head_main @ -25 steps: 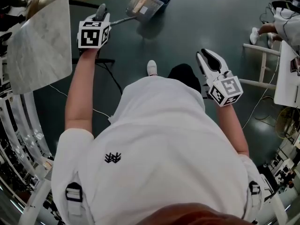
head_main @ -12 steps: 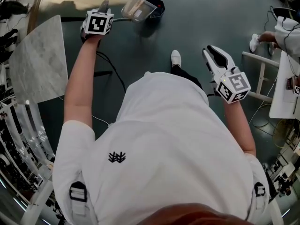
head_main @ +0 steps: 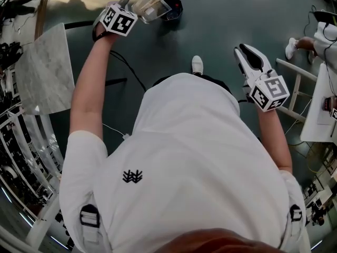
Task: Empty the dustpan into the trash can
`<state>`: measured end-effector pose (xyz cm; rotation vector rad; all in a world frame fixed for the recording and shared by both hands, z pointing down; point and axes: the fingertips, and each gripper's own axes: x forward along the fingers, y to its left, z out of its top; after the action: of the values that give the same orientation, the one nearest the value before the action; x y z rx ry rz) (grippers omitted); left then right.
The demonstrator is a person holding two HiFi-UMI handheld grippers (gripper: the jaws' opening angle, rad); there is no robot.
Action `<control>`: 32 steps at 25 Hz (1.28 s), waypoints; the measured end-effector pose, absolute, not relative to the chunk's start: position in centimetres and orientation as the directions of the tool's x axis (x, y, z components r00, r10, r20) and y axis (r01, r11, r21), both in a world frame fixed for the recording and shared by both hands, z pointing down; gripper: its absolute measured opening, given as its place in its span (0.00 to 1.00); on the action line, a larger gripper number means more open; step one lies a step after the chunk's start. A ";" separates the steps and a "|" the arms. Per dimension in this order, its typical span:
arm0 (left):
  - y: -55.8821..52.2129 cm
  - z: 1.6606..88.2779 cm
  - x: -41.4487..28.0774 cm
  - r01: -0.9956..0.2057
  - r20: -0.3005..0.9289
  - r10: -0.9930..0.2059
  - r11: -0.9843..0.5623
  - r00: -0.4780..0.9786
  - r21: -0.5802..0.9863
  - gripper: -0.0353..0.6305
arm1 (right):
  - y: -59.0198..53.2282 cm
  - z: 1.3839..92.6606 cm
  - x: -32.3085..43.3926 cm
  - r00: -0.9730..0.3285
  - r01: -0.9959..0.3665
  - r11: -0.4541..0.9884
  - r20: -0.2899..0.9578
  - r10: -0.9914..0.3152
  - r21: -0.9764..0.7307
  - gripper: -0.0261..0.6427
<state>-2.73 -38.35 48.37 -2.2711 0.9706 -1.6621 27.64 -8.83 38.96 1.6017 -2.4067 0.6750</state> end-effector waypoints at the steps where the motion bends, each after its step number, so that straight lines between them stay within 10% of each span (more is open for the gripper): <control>1: -38.4 48.6 -2.1 -0.349 0.788 -0.596 -0.779 0.155 -0.521 0.14 | -9.0 39.0 28.0 -0.408 -0.907 0.321 0.378 -0.831 -0.273 0.14; 19: -40.9 50.2 8.9 0.683 0.622 -0.778 -0.407 0.088 -0.606 0.14 | -12.3 40.1 32.1 -0.409 -0.898 0.320 0.306 -0.860 -0.302 0.14; 32: -41.4 49.8 13.0 0.918 0.590 -0.805 -0.183 0.065 -0.352 0.14 | -12.4 40.6 33.7 -0.368 -0.904 0.275 0.272 -0.889 -0.327 0.14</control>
<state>13.03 -41.41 49.82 -0.8259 -0.1791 -1.5526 33.74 -12.41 40.58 1.7457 -2.4802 0.6752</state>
